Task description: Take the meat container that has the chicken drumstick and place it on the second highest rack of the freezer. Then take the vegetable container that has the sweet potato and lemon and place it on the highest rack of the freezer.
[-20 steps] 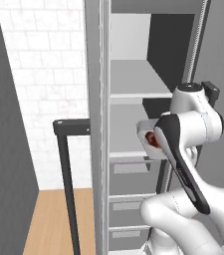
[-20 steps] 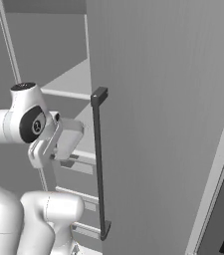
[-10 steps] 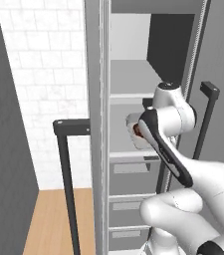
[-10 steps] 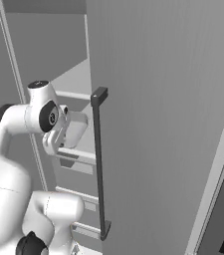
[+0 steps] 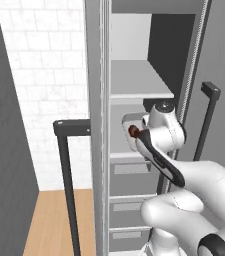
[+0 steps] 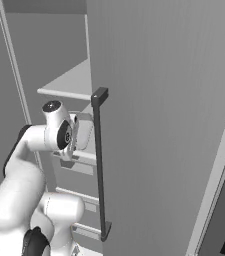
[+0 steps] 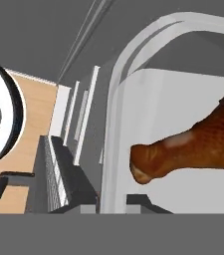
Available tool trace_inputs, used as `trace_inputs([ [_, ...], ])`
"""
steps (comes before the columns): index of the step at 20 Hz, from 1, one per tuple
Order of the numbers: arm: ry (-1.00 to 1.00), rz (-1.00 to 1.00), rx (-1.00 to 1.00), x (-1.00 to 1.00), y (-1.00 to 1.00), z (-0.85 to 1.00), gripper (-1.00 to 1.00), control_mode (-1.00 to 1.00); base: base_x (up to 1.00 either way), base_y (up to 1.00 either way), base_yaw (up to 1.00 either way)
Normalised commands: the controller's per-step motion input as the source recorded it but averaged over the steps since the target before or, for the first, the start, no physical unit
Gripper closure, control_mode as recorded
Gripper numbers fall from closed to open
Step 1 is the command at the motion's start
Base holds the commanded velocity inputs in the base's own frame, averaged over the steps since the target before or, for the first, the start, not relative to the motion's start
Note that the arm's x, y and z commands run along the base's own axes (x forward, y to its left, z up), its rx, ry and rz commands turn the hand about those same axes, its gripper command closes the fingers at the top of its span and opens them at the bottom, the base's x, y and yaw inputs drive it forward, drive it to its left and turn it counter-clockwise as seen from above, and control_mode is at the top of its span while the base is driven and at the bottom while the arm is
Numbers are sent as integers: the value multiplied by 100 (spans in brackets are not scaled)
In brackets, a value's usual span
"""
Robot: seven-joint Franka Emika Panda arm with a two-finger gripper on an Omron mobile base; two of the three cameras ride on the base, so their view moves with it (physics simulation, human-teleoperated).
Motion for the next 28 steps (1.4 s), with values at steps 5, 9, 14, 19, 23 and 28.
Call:
trace_inputs([
  [5, -3, 0, 0, 99, 0, -28, 100, -100, 0, 0, 0],
  [9, 0, 0, 0, 76, 0, -31, 100, -100, 0, 0, 0],
  [14, 0, 0, 0, 50, 0, -30, 100, -100, 0, 0, 0],
  [19, -8, -7, 0, 58, 0, -1, 100, -100, 0, 0, 0],
  [23, -2, -8, 0, 54, 0, -9, 100, -100, 0, 0, 0],
  [28, 0, -3, 0, 28, 0, -26, 100, -100, 0, 0, 0],
])
